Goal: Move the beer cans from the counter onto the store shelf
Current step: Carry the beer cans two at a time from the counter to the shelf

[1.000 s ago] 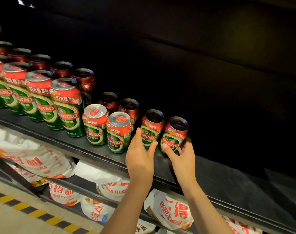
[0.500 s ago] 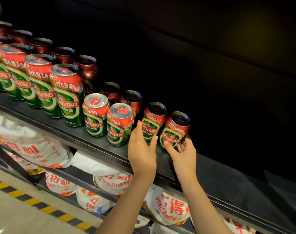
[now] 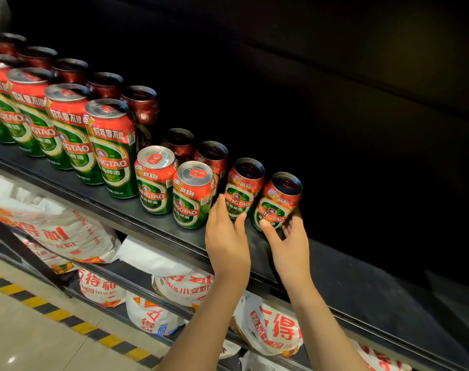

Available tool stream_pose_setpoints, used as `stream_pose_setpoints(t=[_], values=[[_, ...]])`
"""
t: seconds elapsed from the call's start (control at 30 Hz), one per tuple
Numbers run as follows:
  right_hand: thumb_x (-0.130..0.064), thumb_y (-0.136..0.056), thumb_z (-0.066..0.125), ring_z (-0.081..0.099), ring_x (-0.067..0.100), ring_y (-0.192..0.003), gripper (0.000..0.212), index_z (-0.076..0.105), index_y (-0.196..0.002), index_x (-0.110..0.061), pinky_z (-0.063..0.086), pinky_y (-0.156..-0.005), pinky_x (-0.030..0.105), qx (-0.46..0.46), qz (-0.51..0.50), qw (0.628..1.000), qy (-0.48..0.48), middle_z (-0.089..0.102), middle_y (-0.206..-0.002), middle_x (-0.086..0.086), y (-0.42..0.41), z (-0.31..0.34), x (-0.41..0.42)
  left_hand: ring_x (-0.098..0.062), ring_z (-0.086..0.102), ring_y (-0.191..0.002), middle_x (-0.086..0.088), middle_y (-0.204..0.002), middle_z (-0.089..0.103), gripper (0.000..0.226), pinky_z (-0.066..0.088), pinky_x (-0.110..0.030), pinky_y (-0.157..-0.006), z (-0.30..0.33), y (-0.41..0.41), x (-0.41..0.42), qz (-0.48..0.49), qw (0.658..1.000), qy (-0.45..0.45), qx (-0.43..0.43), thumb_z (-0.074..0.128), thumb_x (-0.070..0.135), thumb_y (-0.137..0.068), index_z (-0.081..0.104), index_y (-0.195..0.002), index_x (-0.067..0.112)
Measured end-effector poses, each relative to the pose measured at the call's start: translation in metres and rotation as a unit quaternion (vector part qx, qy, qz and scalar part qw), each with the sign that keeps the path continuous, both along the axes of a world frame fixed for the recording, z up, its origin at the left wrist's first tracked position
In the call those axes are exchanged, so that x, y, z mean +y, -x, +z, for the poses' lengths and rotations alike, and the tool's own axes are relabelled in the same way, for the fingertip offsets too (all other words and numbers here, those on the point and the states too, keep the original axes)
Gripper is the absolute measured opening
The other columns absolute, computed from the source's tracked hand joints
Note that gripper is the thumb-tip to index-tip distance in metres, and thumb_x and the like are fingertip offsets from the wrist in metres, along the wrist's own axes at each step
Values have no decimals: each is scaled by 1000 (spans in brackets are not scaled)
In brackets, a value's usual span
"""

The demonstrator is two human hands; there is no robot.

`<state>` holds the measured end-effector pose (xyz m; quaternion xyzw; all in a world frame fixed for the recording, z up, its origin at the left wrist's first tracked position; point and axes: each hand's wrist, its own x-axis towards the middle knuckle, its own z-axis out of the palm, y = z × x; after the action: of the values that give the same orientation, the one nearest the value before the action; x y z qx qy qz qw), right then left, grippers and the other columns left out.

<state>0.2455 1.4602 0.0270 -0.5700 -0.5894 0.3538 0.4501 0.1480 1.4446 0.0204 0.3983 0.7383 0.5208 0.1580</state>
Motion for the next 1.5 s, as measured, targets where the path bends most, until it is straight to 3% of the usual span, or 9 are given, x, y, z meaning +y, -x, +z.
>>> stream_pose_setpoints(t=[0.2,0.63,0.83,0.9,1.0,1.2,1.33,1.43,1.5], values=[[-23,-84,70,52,-3,-97,40,48,-117,-20,40,-71,6,-29,-8,1000,4,54,-111,-12,1,-1,2,-19,36,-135,-6,-146,40,57,30,-28,-107,1,-1,0,1,1000,11,6,54,25,-93,32,-144,13],[-28,-86,68,51,5,-103,50,42,-127,-16,40,-84,21,-62,9,998,25,53,-118,-8,1,4,-2,-20,30,-138,-5,-152,28,65,33,-33,-108,10,-2,0,-13,997,76,19,48,26,-96,14,-150,16],[-23,-88,66,38,9,-129,64,31,-142,-15,33,-97,22,-48,17,996,78,42,-143,1,-12,23,-14,-23,27,-139,-9,-152,25,76,30,-34,-109,27,7,-20,-113,982,145,39,56,24,-91,9,-150,9],[-27,-91,62,33,11,-136,65,28,-146,-20,28,-103,23,-85,9,993,85,37,-149,-3,-27,31,-29,-24,35,-134,-8,-146,34,71,36,-37,-105,33,17,-29,-176,959,195,103,56,32,-90,20,-147,11],[-30,-94,56,43,7,-128,43,45,-136,-27,32,-101,20,-140,9,987,75,48,-138,-11,-58,41,-66,-25,48,-121,-5,-135,48,59,44,-40,-95,47,30,-39,-245,920,245,184,53,42,-89,35,-140,16],[-33,-95,53,48,-8,-93,35,50,-130,-28,39,-85,13,-168,-93,978,82,53,-124,-18,-104,53,-159,-11,54,-114,5,-126,59,42,44,-30,-97,68,36,-68,-426,869,190,165,57,38,-89,51,-128,24],[-33,-95,54,51,-7,-97,21,52,-113,-41,40,-79,12,-119,-218,963,100,53,-110,-27,-105,54,-237,-5,55,-109,11,-120,59,37,42,-21,-94,76,9,-97,-564,796,145,167,58,32,-89,54,-125,24],[-34,-94,54,52,-3,-96,29,54,-123,-32,39,-71,9,-111,-322,933,119,55,-113,-20,-94,46,-309,-4,58,-104,12,-112,62,29,45,-20,-90,75,-16,-127,-653,731,119,160,60,27,-88,58,-117,30],[-32,-94,56,51,-2,-105,29,55,-123,-27,40,-76,13,-99,-393,904,138,55,-113,-19,-80,39,-365,-4,58,-103,13,-110,62,27,44,-22,-89,71,-31,-156,-705,678,112,174,60,29,-88,58,-115,31]])
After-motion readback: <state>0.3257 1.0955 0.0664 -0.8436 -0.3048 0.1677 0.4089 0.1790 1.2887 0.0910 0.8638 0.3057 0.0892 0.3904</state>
